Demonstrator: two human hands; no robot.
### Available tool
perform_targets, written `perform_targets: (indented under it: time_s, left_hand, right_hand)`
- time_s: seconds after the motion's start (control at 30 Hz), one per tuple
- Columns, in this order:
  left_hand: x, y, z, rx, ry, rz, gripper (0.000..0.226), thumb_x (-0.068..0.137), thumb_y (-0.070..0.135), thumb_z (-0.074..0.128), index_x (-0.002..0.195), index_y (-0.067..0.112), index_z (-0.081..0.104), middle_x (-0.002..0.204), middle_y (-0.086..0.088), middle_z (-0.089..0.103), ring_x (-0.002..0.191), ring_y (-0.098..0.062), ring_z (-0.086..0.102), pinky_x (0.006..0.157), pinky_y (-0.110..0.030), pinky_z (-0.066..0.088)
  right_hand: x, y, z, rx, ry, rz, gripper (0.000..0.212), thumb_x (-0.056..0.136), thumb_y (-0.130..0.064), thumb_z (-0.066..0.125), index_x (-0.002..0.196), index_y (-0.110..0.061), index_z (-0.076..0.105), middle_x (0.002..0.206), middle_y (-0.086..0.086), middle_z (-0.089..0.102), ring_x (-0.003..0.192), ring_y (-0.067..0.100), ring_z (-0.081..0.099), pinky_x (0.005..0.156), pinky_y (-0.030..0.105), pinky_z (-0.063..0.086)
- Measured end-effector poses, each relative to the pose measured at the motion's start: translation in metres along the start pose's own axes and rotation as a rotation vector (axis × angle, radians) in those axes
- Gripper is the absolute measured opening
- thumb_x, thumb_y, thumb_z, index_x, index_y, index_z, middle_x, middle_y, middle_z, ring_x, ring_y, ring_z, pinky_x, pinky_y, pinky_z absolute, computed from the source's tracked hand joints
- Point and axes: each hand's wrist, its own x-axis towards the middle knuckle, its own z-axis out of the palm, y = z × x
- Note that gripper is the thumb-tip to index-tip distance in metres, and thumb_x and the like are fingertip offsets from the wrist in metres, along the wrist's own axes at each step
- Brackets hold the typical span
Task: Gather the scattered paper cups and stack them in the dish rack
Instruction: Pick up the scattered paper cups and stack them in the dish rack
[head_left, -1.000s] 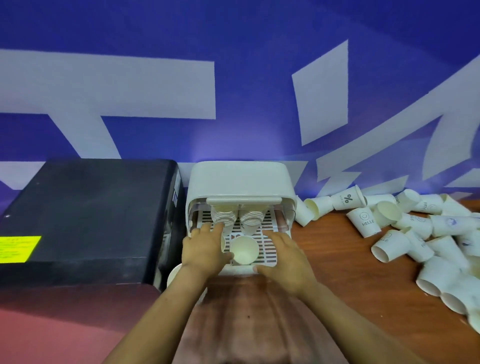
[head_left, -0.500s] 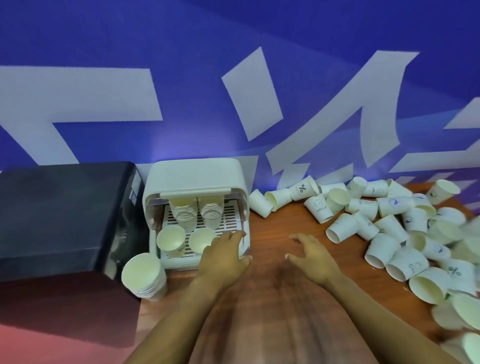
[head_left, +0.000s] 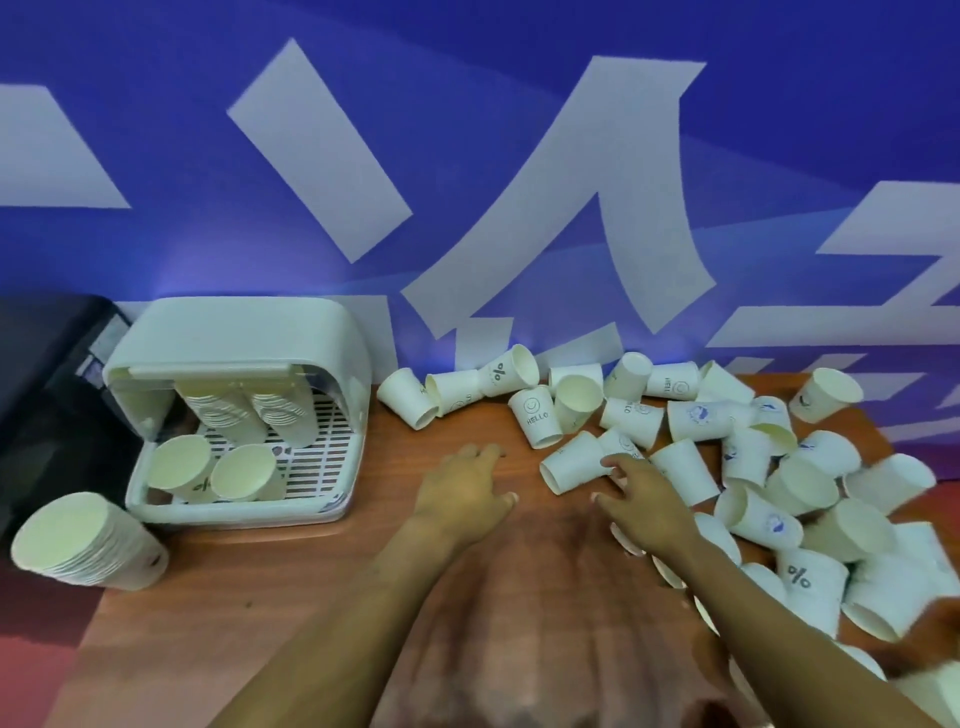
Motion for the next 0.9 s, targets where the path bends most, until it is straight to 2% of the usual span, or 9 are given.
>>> perform_targets:
  time_s: [0.13, 0.27, 0.4, 0.53, 0.67, 0.77, 0.9]
  left_hand:
    - [0.024, 0.026, 0.017, 0.019, -0.031, -0.033, 0.059, 0.089, 0.043, 0.057, 0.141, 0.029, 0.036, 0.138, 0.000, 0.044, 0.124, -0.022, 0.045, 0.101, -0.037, 0.042]
    - [0.049, 0.045, 0.034, 0.055, -0.056, -0.052, 0.060, 0.089, 0.041, 0.057, 0.142, 0.025, 0.035, 0.137, -0.002, 0.044, 0.123, -0.026, 0.045, 0.099, -0.038, 0.041]
    - [0.079, 0.058, 0.051, 0.059, -0.086, -0.067, 0.063, 0.088, 0.043, 0.057, 0.143, 0.026, 0.033, 0.138, -0.003, 0.044, 0.123, -0.029, 0.044, 0.098, -0.041, 0.041]
    - [0.105, 0.067, 0.066, 0.039, -0.109, -0.047, 0.067, 0.087, 0.040, 0.059, 0.146, 0.026, 0.030, 0.138, -0.004, 0.046, 0.125, -0.028, 0.045, 0.102, -0.042, 0.041]
    - [0.127, 0.067, 0.086, 0.027, -0.122, -0.031, 0.069, 0.088, 0.039, 0.057, 0.147, 0.024, 0.025, 0.141, -0.004, 0.042, 0.127, -0.029, 0.039, 0.103, -0.038, 0.038]
    - [0.134, 0.065, 0.102, -0.056, -0.139, -0.011, 0.074, 0.088, 0.036, 0.059, 0.149, 0.022, 0.020, 0.149, -0.002, 0.032, 0.135, -0.026, 0.030, 0.110, -0.035, 0.030]
    - [0.143, 0.061, 0.121, -0.090, -0.099, -0.033, 0.076, 0.085, 0.039, 0.063, 0.147, 0.021, 0.023, 0.148, -0.001, 0.034, 0.136, -0.024, 0.031, 0.111, -0.036, 0.030]
  right_hand:
    - [0.021, 0.026, -0.014, -0.004, -0.026, -0.010, 0.055, 0.083, -0.026, 0.069, 0.133, -0.017, 0.047, 0.131, 0.008, 0.051, 0.113, 0.020, 0.054, 0.093, 0.030, 0.043]
    - [0.044, 0.044, -0.020, -0.006, -0.063, -0.030, 0.059, 0.084, -0.024, 0.068, 0.137, -0.017, 0.043, 0.135, 0.008, 0.047, 0.121, 0.021, 0.048, 0.098, 0.030, 0.038]
    - [0.072, 0.055, -0.025, -0.073, -0.044, -0.096, 0.059, 0.083, -0.025, 0.067, 0.136, -0.017, 0.042, 0.132, 0.010, 0.047, 0.119, 0.024, 0.048, 0.097, 0.036, 0.042]
    - [0.094, 0.062, -0.022, -0.171, -0.059, -0.090, 0.070, 0.081, -0.032, 0.068, 0.142, -0.022, 0.034, 0.133, 0.008, 0.044, 0.121, 0.026, 0.047, 0.095, 0.042, 0.045]
    - [0.108, 0.073, -0.013, -0.279, -0.109, -0.099, 0.081, 0.079, -0.042, 0.068, 0.146, -0.027, 0.025, 0.133, 0.006, 0.043, 0.119, 0.026, 0.046, 0.091, 0.040, 0.045]
    - [0.113, 0.081, -0.005, -0.238, -0.115, -0.090, 0.085, 0.078, -0.041, 0.070, 0.147, -0.027, 0.022, 0.135, 0.005, 0.043, 0.121, 0.025, 0.045, 0.090, 0.039, 0.045]
    - [0.117, 0.087, 0.004, -0.163, -0.088, -0.110, 0.087, 0.075, -0.037, 0.074, 0.146, -0.024, 0.025, 0.143, 0.001, 0.042, 0.127, 0.023, 0.045, 0.095, 0.038, 0.045]
